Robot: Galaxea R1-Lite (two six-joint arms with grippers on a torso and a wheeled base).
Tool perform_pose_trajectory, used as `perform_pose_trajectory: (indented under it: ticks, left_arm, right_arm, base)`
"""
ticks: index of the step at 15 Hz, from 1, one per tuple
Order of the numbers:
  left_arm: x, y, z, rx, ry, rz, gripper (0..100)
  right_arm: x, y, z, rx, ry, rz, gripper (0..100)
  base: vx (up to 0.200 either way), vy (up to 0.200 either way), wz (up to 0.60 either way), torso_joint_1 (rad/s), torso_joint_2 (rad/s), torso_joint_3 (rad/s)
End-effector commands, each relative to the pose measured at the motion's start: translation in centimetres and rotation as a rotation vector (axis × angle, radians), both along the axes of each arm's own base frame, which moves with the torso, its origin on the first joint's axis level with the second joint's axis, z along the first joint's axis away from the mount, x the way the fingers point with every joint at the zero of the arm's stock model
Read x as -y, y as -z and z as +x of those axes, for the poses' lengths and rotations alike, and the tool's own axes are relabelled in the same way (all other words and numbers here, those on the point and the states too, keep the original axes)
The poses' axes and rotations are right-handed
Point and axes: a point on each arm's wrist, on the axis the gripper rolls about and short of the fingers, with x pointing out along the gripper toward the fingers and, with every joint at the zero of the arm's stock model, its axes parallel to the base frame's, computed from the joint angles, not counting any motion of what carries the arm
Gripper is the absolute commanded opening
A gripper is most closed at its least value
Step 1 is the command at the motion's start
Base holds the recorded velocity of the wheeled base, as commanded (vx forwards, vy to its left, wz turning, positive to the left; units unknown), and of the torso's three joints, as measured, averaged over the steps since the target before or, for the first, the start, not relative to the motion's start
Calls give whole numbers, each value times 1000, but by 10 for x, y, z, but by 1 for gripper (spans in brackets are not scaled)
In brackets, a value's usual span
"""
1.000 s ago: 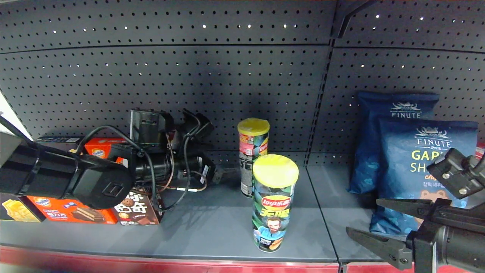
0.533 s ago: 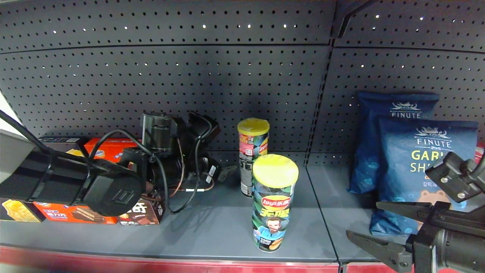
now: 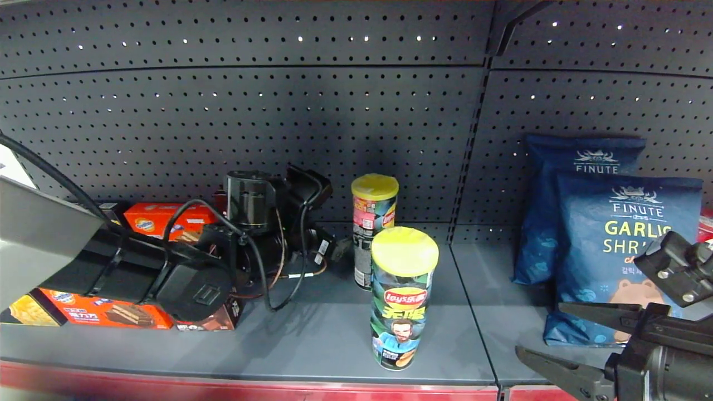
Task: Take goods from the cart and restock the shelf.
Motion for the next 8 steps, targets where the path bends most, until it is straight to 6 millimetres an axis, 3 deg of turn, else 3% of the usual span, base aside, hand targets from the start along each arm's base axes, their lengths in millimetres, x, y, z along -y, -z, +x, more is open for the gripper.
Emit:
perform_pose_trajectory:
  ticks: [1,4,8]
  left_arm:
    - [8,6,3,-6,7,6,100]
    - [17,10,10,-1,1,9,100]
    - [5,14,12,-13,-32,26,100]
  right_arm:
    - [1,0,-1,3,-1,4,100]
    - [1,-1,-1,4,-1,5,100]
    - [3,2,-4,2,-1,3,100]
  base:
    - [0,0,0,0,0,0]
    - [0,0,0,0,0,0]
    - [0,0,0,0,0,0]
